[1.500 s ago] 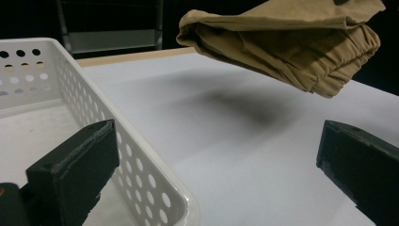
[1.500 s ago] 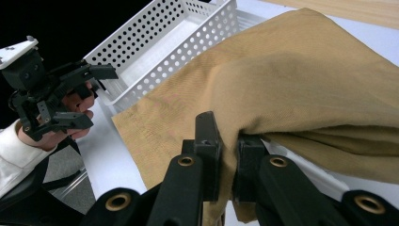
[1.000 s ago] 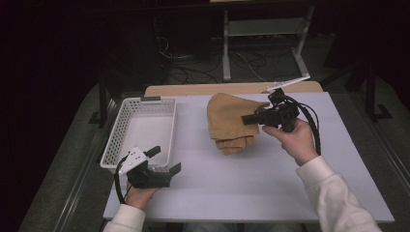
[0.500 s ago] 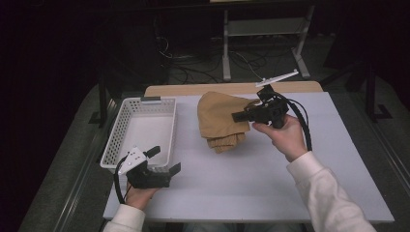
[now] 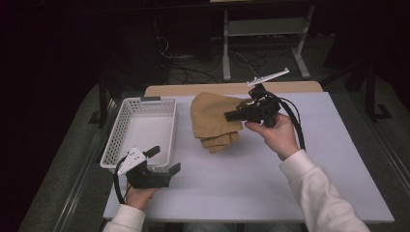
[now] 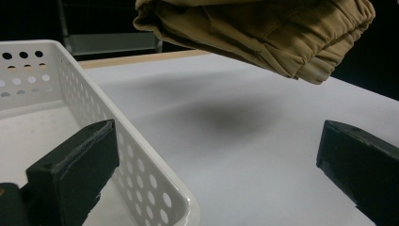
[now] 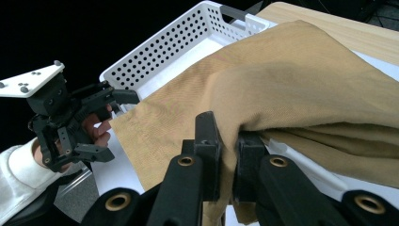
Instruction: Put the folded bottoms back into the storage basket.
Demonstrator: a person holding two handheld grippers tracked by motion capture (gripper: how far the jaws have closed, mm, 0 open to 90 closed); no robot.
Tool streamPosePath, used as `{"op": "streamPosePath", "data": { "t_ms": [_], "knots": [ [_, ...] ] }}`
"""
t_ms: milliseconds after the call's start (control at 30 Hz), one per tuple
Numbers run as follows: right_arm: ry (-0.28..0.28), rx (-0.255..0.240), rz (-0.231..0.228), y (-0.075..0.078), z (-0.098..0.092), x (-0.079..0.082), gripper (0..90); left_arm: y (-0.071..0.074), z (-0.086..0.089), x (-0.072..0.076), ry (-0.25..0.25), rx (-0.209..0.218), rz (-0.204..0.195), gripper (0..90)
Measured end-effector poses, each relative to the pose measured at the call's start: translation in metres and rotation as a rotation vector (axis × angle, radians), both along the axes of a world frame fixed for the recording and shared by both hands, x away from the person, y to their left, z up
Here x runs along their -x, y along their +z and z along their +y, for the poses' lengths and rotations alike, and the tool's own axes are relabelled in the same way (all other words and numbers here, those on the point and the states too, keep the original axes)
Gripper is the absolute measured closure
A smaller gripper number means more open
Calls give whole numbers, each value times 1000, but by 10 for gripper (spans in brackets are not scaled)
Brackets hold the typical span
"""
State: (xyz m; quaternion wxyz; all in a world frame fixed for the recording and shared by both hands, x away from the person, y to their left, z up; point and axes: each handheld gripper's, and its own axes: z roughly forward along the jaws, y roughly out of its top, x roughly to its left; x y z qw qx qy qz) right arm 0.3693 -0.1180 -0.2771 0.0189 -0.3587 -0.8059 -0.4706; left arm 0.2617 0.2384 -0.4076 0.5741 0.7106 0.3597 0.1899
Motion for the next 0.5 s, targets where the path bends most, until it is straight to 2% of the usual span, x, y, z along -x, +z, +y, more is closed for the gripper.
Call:
{"op": "streamPosePath", "data": {
  "t_ms": [500],
  "knots": [
    [29,5,-28,11,21,-3,820,0,0,0,1,6,1,2]
  ]
}}
